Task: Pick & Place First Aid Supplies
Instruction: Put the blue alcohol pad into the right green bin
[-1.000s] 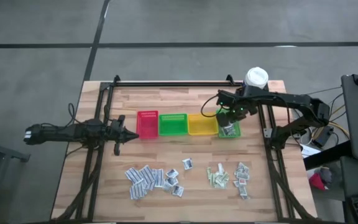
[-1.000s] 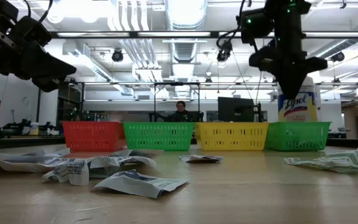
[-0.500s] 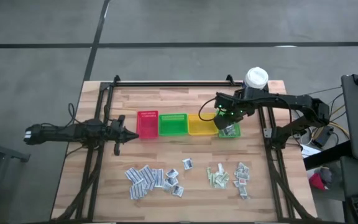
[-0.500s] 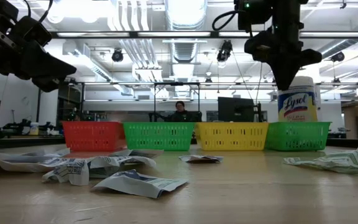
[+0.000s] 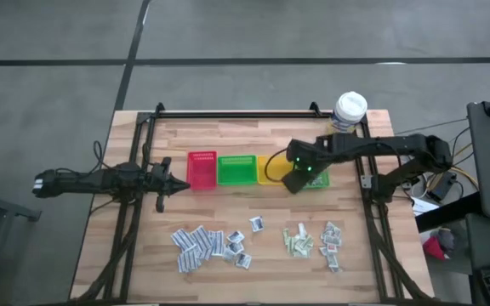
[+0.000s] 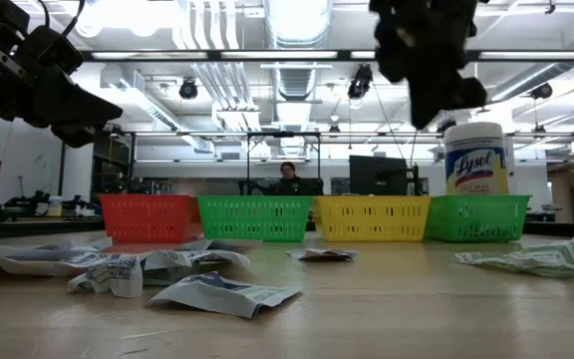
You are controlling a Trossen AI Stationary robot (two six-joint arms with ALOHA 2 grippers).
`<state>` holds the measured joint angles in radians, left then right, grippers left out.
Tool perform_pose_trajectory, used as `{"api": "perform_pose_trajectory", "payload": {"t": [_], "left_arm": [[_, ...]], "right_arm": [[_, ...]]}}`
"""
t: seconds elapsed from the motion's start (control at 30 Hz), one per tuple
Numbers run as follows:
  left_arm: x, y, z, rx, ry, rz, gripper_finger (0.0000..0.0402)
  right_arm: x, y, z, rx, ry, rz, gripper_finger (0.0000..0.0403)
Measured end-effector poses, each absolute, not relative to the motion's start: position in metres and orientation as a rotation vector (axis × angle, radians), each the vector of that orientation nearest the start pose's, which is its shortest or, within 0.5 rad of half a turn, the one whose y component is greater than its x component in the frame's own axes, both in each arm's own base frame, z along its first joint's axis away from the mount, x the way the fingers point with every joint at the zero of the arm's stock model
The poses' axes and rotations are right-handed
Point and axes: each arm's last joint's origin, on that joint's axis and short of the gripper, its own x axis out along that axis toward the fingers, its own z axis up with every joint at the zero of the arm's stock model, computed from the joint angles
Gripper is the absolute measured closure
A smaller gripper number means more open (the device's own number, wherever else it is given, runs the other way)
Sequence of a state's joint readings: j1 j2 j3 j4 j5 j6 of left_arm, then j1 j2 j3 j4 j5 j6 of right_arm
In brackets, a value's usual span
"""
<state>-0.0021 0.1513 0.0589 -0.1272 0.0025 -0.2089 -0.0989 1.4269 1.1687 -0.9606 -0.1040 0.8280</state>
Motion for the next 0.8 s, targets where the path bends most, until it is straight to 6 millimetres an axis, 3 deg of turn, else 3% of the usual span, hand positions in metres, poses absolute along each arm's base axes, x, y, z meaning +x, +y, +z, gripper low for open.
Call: {"api": "perform_pose_trajectory", "payload": {"t": [0.37,0.57,0.8], "left_arm": [[0.103,0.000,0.159,-0.206,0.220,0.018,0.0401],[0.103,0.000,0.159,-0.205,0.223,0.018,0.0401],[0.103,0.000,0.159,-0.204,0.227,0.019,0.0401]], "right_arm": [[0.308,0.042,0.279,0.705,0.873,-0.109,0.0360],[0.327,0.062,0.264,0.547,0.839,0.023,0.0360],[0.344,0.068,0.230,0.444,0.924,0.041,0.0360]]}}
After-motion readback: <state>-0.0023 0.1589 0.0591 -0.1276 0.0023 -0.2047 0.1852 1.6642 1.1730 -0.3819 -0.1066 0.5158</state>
